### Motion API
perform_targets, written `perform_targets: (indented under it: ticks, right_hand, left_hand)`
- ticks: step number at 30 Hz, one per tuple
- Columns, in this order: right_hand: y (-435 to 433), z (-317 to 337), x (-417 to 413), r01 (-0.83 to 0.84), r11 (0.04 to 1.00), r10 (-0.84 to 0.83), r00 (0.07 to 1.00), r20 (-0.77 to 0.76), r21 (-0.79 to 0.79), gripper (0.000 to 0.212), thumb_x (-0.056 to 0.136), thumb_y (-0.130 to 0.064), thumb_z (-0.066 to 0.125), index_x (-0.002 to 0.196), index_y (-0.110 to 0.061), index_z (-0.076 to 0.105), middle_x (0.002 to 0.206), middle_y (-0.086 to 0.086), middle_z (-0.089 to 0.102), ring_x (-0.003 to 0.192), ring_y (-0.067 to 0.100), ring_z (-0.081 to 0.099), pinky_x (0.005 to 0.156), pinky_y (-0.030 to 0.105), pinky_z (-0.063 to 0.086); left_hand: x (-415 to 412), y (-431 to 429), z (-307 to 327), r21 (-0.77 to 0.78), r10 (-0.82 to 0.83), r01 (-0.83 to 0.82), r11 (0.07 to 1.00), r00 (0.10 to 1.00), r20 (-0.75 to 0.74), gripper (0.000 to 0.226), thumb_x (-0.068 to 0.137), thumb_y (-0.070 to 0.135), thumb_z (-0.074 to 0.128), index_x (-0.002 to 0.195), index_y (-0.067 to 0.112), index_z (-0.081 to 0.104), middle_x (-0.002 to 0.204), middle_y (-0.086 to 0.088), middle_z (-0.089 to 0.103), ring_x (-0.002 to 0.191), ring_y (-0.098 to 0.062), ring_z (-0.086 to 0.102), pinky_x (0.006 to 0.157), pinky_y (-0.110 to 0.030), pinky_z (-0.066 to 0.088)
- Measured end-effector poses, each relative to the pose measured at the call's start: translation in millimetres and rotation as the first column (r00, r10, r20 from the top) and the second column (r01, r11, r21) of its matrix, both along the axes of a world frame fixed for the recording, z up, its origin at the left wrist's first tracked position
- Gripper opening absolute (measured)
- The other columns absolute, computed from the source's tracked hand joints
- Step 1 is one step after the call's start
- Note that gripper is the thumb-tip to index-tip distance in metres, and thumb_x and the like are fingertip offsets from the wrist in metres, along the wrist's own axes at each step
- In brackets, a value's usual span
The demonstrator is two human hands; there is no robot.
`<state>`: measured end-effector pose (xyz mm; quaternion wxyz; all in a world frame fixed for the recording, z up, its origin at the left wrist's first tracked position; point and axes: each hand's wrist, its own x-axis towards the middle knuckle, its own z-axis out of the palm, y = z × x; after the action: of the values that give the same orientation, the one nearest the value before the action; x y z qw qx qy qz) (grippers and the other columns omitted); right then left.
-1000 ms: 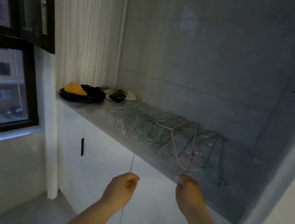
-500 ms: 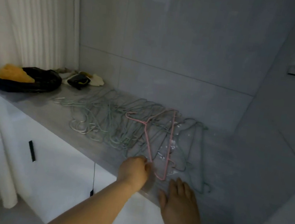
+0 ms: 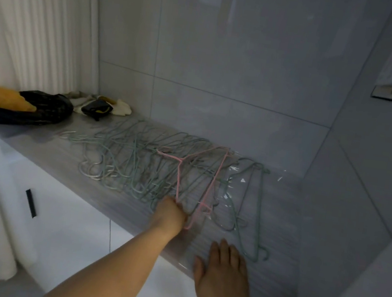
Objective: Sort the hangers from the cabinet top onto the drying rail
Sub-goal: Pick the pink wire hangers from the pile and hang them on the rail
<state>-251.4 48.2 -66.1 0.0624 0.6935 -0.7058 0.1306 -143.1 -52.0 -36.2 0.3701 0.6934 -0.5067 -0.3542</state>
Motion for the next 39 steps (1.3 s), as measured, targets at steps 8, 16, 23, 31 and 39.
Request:
perform_targets:
  ticks: [8, 16, 23, 31, 39]
  right_hand:
    - [-7.6, -11.9, -5.5, -0.038, 0.99, 0.04, 0.999, 0.015, -0.135, 0.091, 0.095, -0.04, -0.004, 0.07, -0.002, 0.075, 0.078, 0.014, 0.075, 0.066, 0.028, 0.071, 0.058, 0.039, 0.057]
    - [-2.4, -8.8, -6.3, -0.069, 0.985, 0.091, 0.986, 0.14, -0.157, 0.076, 0.098, -0.038, 0.011, 0.082, 0.003, 0.074, 0.076, 0.019, 0.073, 0.067, 0.033, 0.071, 0.059, 0.038, 0.057]
    - [18.2, 60.9, 45.0, -0.092, 0.85, 0.394, 0.764, 0.511, -0.518, 0.035, 0.067, 0.015, 0.069, 0.1, 0.018, 0.058, 0.098, 0.038, 0.059, 0.09, 0.053, 0.06, 0.085, 0.036, 0.035]
    - [65.2, 130.6, 83.2, -0.455, 0.707, 0.684, 0.636, 0.358, -0.541, 0.054, 0.077, -0.002, 0.066, 0.128, 0.001, 0.048, 0.133, 0.024, 0.049, 0.126, 0.041, 0.041, 0.107, 0.047, 0.024]
    - [154.7, 138.7, 151.8, -0.872, 0.337, 0.936, 0.272, 0.221, -0.354, 0.028, 0.096, -0.017, 0.042, 0.115, -0.006, 0.061, 0.114, 0.012, 0.064, 0.103, 0.026, 0.058, 0.086, 0.03, 0.041]
  left_hand:
    - [26.9, 16.7, 21.9, -0.193, 0.0, -0.103, 0.976, 0.881, -0.473, 0.02, 0.098, 0.007, 0.025, 0.084, 0.016, 0.035, 0.069, -0.007, 0.059, 0.028, -0.009, 0.054, 0.027, -0.014, 0.036]
    - [90.3, 85.1, 61.9, -0.438, -0.043, -0.096, 0.894, 0.954, -0.298, 0.025, 0.098, 0.011, 0.03, 0.078, 0.022, 0.038, 0.06, 0.002, 0.064, 0.028, -0.009, 0.053, 0.031, -0.011, 0.034]
    - [152.3, 209.7, 78.6, -0.46, 0.074, -0.05, 0.887, 0.997, 0.034, 0.021, 0.096, 0.01, 0.036, 0.081, 0.021, 0.046, 0.059, 0.004, 0.071, 0.036, -0.015, 0.058, 0.04, -0.016, 0.045]
    - [135.0, 378.6, 90.5, -0.431, 0.287, -0.281, 0.858, 0.956, -0.051, 0.018, 0.093, 0.004, 0.037, 0.084, 0.012, 0.051, 0.059, -0.006, 0.071, 0.038, -0.016, 0.06, 0.041, -0.019, 0.048]
    - [137.4, 548.3, 94.5, -0.349, 0.58, -0.546, 0.762, 0.814, -0.007, 0.018, 0.092, 0.005, 0.042, 0.082, 0.01, 0.055, 0.051, -0.005, 0.067, 0.043, -0.01, 0.059, 0.046, -0.017, 0.045]
